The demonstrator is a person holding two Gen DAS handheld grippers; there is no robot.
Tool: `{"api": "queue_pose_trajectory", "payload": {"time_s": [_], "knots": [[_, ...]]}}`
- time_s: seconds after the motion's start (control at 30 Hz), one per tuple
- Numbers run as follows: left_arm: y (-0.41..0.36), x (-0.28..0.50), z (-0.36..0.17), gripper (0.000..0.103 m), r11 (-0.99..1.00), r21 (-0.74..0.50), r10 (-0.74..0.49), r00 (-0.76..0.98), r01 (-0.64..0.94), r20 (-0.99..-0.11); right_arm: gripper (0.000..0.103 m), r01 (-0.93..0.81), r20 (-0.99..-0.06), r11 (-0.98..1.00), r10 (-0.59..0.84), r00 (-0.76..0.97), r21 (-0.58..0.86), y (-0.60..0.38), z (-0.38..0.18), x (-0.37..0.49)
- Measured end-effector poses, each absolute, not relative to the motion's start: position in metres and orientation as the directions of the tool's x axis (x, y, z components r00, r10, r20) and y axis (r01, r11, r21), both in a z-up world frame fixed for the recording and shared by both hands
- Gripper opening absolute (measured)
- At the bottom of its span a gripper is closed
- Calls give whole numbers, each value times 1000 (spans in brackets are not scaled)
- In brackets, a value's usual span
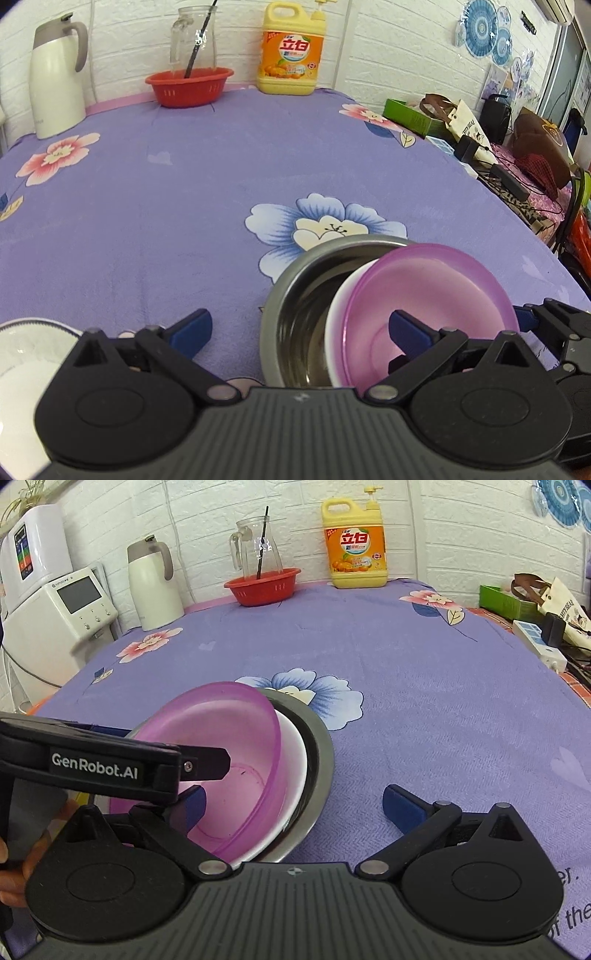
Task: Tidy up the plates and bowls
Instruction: 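Press the pink bowl down into the white bowl with the right gripper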
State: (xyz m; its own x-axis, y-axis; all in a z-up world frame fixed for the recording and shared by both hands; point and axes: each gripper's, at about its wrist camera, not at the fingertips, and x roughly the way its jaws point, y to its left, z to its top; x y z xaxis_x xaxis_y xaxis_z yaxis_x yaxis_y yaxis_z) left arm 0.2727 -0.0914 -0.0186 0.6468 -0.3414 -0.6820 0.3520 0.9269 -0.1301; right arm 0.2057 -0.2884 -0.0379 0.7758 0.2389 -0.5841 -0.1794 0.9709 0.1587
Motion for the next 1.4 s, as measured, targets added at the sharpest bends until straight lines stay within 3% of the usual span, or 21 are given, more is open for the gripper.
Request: {"api": "queue_pose_trajectory", "payload": {"time_s": [0.27,0.67,0.87,1.17,1.4], "knots": [[-93,268,-15,100,915,-126,-364,647,385,-670,103,-160,-592,962,264,761,223,-286,-33,204],[-93,262,-20,72,873,-271,-477,590,406,-651,103,-195,-556,956,286,781,219,-267,-33,196],[-72,248,2,70,872,-296,-487,633,390,-601,103,-199,-552,965,262,792,171,-248,-15,188],[13,216,35,70,941,-239,-336,767,241,-546,103,-376,-470,911,409,782,168,-182,15,185],[76,199,19,70,964,-248,-227,779,96,-584,103,-512,-503,834,540,675,207,-122,3,189]]}}
